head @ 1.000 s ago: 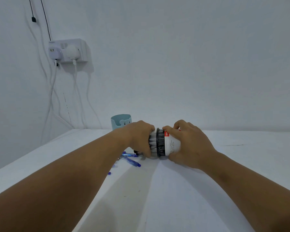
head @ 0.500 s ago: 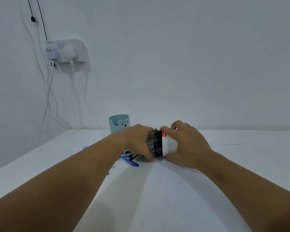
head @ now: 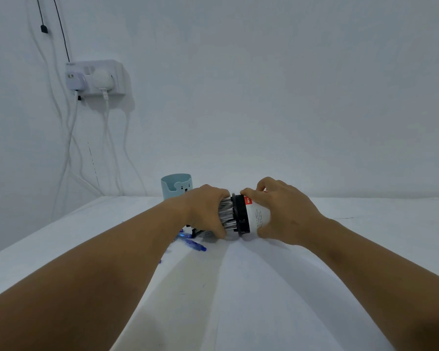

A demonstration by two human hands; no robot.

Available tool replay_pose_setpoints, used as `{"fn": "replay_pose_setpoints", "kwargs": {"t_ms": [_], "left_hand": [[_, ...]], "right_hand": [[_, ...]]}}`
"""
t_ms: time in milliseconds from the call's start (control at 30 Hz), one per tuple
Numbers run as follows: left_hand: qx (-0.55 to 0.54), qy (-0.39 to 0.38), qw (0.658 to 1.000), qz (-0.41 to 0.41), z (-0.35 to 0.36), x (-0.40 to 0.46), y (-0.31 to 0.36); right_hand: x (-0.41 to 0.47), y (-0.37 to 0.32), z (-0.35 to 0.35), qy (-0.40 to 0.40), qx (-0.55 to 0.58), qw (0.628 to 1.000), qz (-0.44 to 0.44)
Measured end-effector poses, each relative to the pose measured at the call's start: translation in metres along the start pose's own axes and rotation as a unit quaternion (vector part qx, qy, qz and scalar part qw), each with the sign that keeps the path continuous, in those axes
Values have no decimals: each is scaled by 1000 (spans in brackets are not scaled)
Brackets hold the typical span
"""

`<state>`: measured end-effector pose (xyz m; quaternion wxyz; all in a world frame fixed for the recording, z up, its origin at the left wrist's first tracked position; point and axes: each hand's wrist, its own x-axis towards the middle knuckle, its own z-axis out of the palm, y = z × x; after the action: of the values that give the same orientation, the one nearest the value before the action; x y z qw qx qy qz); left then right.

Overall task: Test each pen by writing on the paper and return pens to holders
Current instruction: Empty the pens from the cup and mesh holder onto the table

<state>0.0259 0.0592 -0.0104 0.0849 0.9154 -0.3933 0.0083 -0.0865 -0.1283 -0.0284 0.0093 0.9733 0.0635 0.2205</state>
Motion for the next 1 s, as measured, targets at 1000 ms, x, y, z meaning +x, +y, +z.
{"fn": "replay_pose_setpoints", "kwargs": {"t_ms": [1000], "left_hand": [[-107, 23, 994, -12, 30, -14, -22]], "right_hand": [[-73, 131, 29, 164, 427, 839, 293]]}}
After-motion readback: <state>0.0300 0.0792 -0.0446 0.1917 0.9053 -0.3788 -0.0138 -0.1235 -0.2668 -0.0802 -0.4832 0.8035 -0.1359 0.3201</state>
